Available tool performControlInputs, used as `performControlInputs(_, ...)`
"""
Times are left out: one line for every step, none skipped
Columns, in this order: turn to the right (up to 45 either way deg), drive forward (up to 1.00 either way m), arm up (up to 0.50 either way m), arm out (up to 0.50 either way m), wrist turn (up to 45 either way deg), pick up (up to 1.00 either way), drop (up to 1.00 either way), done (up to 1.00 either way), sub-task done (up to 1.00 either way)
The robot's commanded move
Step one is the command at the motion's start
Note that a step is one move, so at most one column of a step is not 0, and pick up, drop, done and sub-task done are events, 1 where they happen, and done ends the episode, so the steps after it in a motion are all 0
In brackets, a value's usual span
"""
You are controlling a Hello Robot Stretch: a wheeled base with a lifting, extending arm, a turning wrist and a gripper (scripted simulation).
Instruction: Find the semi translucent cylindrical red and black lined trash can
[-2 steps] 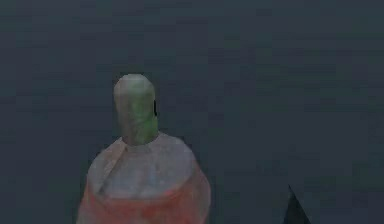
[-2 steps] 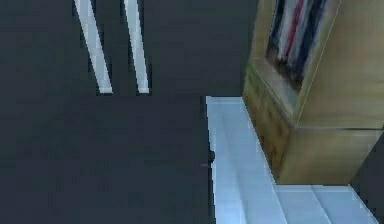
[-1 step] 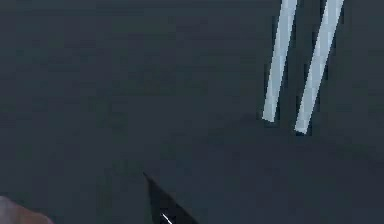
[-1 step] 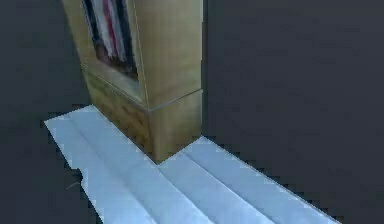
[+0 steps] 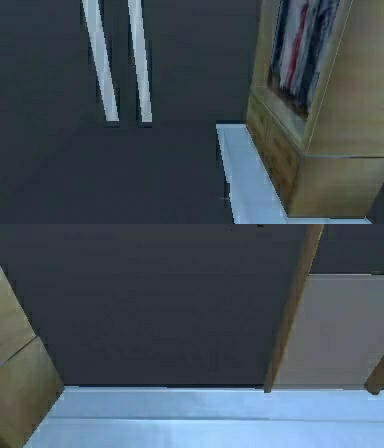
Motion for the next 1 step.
performControlInputs(45.0, 0.00, 0.00, 0.00, 0.0, 0.00, 0.00, 0.00, 0.00)
